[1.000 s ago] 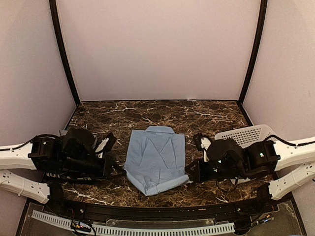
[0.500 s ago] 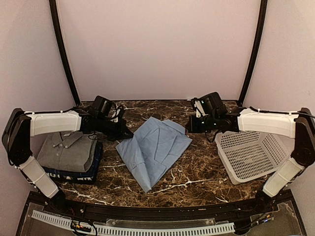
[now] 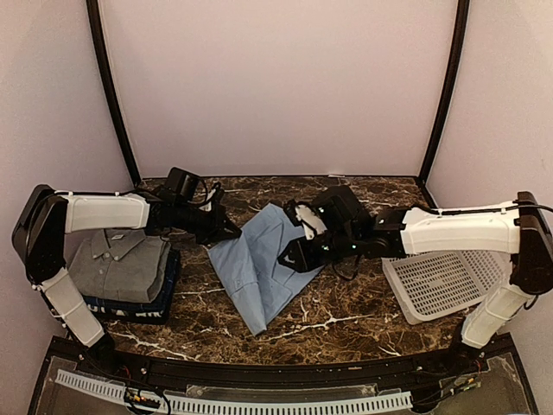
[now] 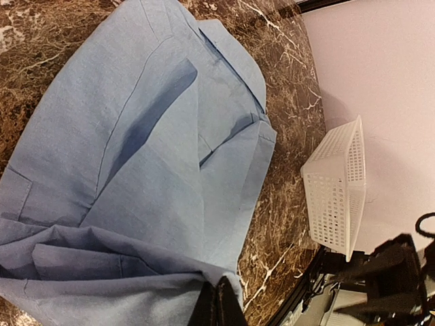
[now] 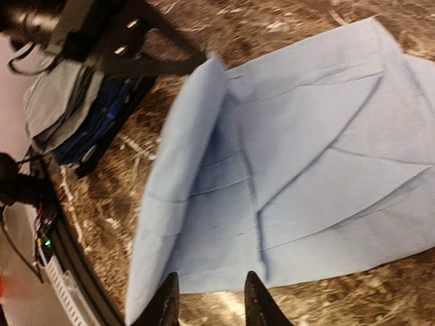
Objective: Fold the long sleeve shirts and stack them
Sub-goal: Pick up the 2/3-rectangle-folded shirt from the center of the board.
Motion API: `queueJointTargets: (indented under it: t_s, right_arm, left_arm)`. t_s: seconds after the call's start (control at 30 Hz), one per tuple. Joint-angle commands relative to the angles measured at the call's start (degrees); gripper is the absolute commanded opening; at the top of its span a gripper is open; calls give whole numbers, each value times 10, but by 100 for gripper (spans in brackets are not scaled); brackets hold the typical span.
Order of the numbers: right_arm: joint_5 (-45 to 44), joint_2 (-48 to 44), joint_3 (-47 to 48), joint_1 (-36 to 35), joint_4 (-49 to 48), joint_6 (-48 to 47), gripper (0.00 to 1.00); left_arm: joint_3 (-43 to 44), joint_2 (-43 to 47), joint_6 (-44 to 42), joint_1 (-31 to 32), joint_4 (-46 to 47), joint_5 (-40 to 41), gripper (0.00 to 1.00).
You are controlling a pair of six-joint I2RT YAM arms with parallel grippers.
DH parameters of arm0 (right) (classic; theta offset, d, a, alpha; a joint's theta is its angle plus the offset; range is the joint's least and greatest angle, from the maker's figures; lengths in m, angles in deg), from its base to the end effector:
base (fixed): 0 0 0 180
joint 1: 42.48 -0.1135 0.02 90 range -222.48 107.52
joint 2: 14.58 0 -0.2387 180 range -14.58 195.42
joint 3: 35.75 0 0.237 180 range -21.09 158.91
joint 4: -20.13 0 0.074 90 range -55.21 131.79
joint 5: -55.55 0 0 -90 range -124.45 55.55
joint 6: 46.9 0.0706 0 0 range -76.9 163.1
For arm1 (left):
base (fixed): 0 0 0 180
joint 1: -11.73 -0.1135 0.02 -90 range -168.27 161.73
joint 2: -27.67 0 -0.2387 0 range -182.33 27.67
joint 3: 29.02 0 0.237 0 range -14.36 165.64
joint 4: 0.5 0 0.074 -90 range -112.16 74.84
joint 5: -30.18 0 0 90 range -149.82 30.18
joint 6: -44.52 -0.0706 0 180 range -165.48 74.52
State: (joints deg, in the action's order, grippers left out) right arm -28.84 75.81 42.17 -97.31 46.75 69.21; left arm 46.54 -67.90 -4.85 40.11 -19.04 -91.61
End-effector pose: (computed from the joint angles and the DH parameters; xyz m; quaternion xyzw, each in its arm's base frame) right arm 0.2046 0.3023 0.2101 -0.2440 0.8684 0.3122 0.2979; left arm 0.3084 -0.2089 0.1865 0.0257 0.8742 -0.4398 0.2042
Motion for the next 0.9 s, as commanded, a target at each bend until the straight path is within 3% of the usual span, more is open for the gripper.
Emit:
queueJointTargets:
  t_s: [0.0,0.37,0.87]
  right_arm:
    - [26,1,-21,-69,-19,35,34]
    - [5,62,-22,-183,-2,130,45]
    - [-13,125,15,-206,-5,155,38]
  left_arm:
    - [-7,14,11,-3,19,-18,0]
    - [-16,26,8,-3,12,-11,0]
    - [-10,26,2,-3,9,-11,0]
